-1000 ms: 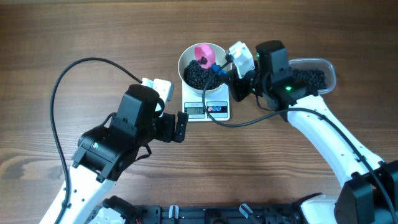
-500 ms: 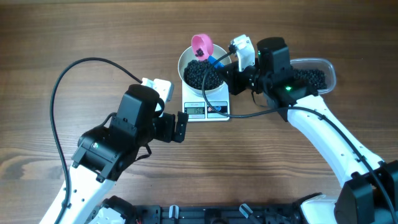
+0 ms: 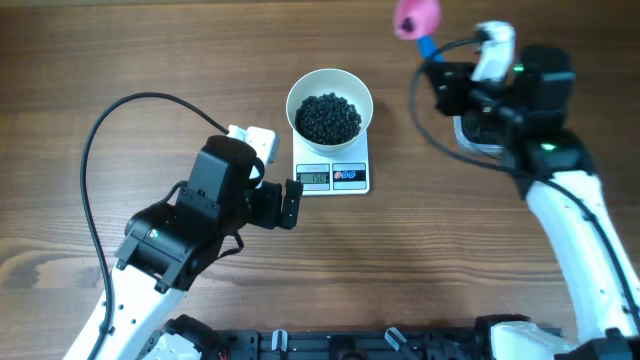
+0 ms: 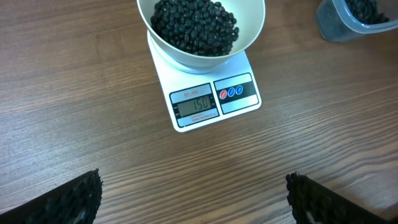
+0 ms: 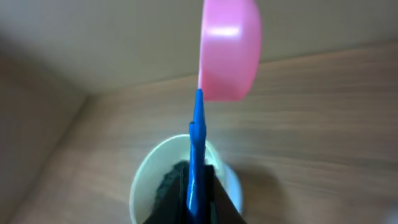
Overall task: Scoop item into bowl and weigh 150g on scale
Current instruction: 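Return the pink scoop to the tub and lower it onto the beans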
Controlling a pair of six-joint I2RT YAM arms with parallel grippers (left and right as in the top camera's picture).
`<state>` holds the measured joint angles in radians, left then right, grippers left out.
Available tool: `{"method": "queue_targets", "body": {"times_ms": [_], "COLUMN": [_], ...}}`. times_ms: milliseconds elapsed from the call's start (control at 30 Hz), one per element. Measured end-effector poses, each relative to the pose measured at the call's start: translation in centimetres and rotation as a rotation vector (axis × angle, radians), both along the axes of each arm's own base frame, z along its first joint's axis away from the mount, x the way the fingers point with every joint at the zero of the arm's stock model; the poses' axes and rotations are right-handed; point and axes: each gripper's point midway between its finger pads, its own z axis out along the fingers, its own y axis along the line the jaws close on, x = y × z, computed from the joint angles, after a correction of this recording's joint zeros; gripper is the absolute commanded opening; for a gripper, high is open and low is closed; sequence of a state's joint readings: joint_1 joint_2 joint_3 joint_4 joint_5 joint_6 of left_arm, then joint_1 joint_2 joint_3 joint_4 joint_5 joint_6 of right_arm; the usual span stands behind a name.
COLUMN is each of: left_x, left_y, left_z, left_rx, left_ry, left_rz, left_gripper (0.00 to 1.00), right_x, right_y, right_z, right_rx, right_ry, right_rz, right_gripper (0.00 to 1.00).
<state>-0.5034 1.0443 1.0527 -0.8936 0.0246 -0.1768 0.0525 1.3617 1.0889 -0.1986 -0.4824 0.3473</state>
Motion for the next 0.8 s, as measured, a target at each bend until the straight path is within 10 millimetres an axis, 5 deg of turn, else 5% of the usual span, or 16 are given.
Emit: {"method": "queue_targets", "body": {"times_ms": [167,333,533,800], "left_x": [0.0,0.0,0.0,0.0], "left_y": [0.0,0.0,0.0,0.0], "left_z": [0.0,0.0,0.0,0.0], "left_rx": [0.000,0.000,0.000,0.000], "left_ry": [0.000,0.000,0.000,0.000], "left_rz": [0.000,0.000,0.000,0.000], "left_gripper": [1.00,1.00,1.00,1.00], "right_x": [-1.2,-3.7,-7.5,-8.7], "right_y": [-9.0,-14.7,-16.4,-17.5], "right_z": [-1.3,-4.2,-7.9,-12.0], "right_rx": [0.031,0.033,-0.176,-0.480], "right_ry": [0.121,0.263,0.404,0.475], "right_rz": [-0.218,-0.350,-0.311,-0.130], "right_gripper": [0.04,0.04,0.04,0.04]}}
